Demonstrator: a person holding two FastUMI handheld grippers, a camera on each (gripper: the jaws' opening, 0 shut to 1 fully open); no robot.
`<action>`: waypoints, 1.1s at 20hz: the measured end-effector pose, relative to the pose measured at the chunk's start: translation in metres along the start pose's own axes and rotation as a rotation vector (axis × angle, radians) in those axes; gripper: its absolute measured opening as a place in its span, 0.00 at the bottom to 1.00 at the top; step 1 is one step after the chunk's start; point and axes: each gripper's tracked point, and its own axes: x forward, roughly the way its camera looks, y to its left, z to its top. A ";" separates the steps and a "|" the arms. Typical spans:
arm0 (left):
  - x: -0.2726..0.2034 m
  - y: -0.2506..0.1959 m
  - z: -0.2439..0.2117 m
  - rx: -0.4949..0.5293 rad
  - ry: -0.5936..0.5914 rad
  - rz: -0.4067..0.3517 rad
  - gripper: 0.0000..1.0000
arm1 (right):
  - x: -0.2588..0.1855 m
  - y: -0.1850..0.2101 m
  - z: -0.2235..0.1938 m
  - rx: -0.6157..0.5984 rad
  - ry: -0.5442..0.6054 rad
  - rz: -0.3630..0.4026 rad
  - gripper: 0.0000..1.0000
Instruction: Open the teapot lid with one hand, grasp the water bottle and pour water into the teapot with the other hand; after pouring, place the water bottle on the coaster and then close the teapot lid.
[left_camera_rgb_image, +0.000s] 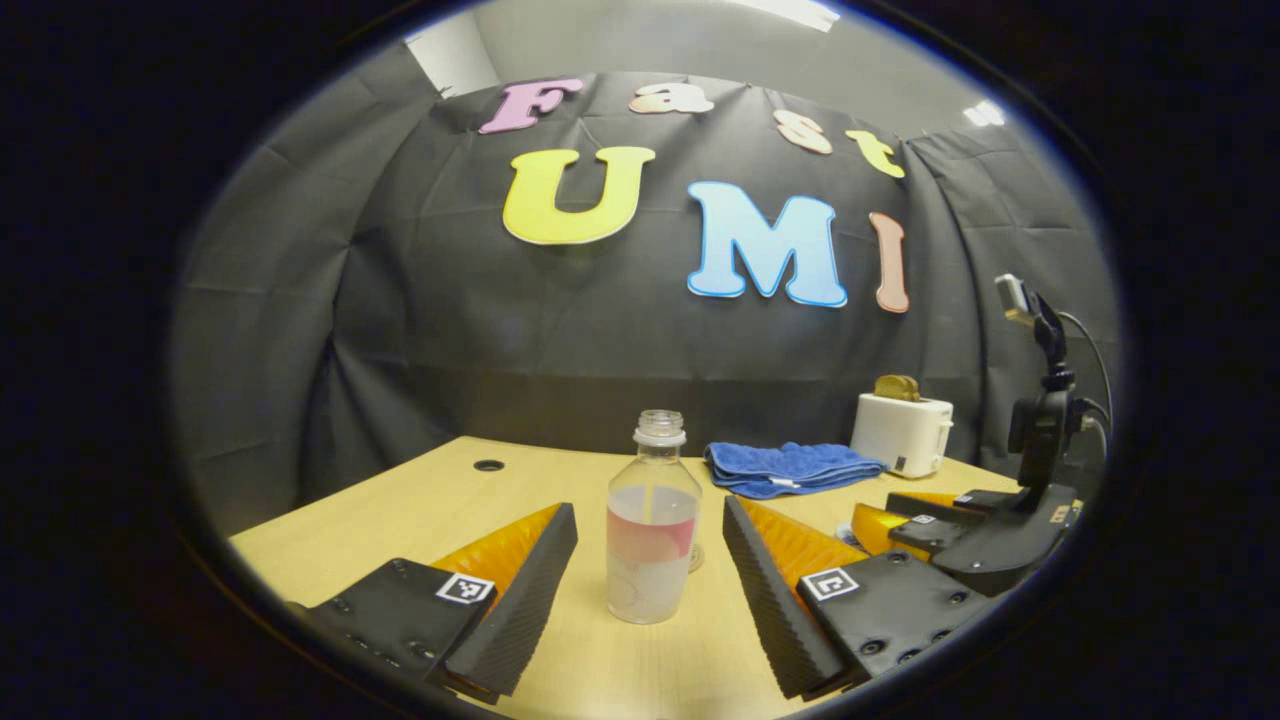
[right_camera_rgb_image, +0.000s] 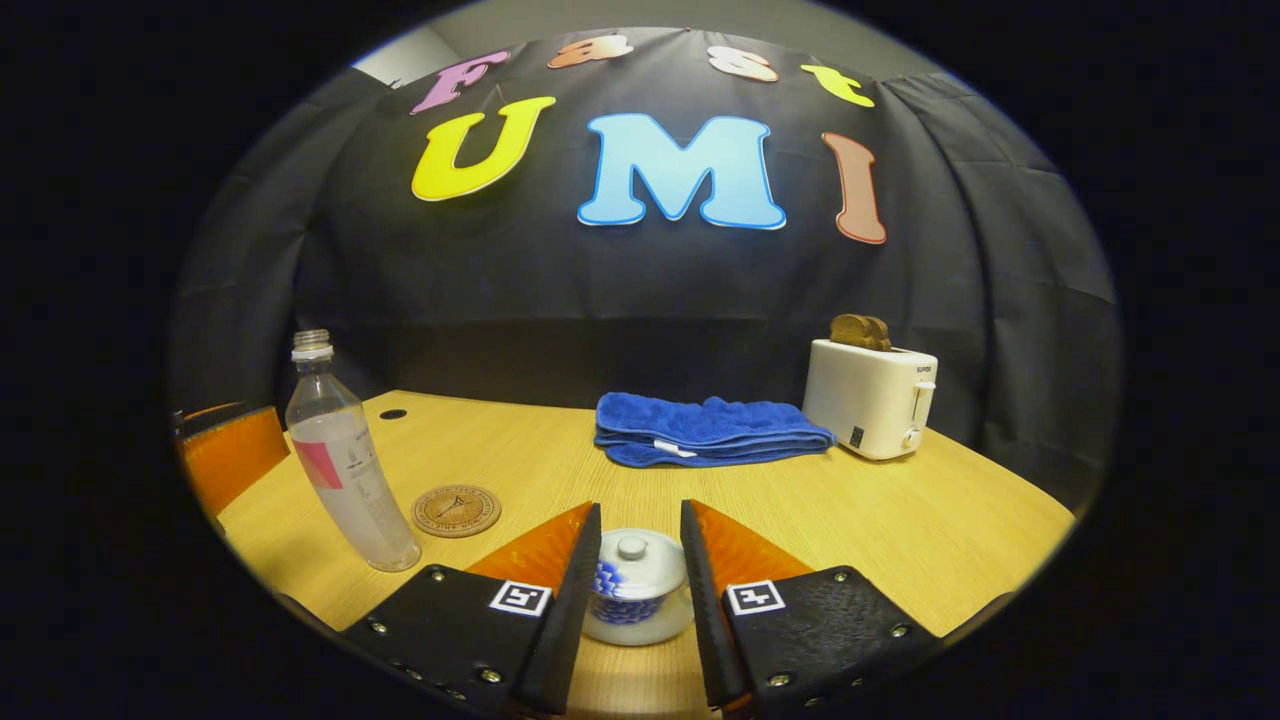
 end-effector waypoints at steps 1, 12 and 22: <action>0.001 0.001 -0.002 -0.002 0.001 0.001 1.00 | -0.001 0.000 -0.002 0.000 0.008 0.002 0.49; 0.010 0.004 -0.011 -0.009 0.021 0.005 1.00 | 0.002 0.000 -0.001 -0.041 -0.005 0.015 0.39; 0.017 0.010 -0.028 0.004 0.062 0.013 1.00 | -0.002 0.001 0.009 -0.039 -0.034 0.018 0.09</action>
